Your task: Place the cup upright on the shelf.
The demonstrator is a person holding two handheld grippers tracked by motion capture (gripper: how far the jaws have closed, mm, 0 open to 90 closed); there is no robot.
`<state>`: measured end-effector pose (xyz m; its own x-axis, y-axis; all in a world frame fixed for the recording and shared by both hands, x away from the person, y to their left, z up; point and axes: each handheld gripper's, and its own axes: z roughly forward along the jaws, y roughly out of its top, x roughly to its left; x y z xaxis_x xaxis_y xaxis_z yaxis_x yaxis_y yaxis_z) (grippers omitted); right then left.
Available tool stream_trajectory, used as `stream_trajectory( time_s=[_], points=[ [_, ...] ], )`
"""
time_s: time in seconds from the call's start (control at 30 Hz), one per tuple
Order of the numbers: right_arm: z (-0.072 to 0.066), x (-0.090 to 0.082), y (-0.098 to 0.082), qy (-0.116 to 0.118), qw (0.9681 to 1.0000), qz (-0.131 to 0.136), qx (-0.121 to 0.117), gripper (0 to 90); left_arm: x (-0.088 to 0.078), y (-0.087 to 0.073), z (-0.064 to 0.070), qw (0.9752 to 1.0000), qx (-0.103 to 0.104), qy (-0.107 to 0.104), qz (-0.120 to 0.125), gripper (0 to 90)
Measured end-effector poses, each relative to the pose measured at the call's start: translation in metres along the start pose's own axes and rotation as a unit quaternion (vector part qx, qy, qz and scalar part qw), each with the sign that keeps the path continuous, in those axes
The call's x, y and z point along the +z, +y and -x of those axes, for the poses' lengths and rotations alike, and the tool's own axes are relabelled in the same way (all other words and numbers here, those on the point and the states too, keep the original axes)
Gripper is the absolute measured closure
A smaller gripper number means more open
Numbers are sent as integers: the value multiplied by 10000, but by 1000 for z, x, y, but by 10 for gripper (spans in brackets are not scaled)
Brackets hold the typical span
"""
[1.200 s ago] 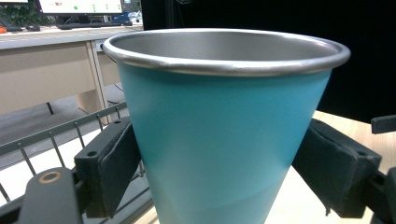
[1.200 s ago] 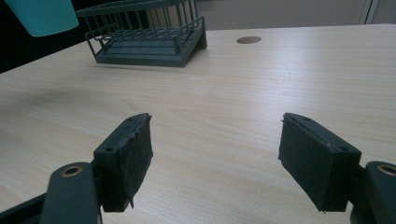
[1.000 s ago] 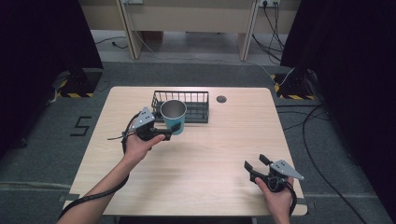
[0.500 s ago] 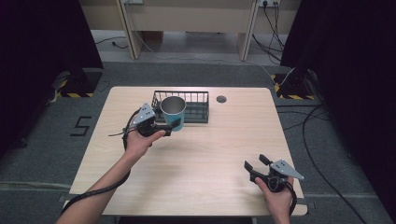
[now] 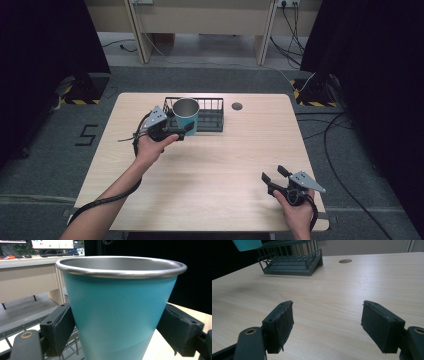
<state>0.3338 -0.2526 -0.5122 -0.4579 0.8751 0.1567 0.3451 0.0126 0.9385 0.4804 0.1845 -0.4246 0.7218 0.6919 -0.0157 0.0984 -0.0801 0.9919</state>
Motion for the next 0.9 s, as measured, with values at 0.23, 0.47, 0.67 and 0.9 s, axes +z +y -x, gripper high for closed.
stream_trajectory(
  time_s=[0.23,0.47,0.67,0.9],
  points=[
    [0,0,0,6,10000,1,-3,265,4,5,-3,10000,29,43,19,168],
    [0,0,0,16,10000,-12,-1,265,8,7,-7,9999,12,114,5,168],
    [0,0,0,18,10000,-18,3,265,13,9,-10,9998,-13,190,29,168],
    [0,0,0,24,10000,-8,4,265,19,14,-11,9998,17,215,42,168]
  ],
)
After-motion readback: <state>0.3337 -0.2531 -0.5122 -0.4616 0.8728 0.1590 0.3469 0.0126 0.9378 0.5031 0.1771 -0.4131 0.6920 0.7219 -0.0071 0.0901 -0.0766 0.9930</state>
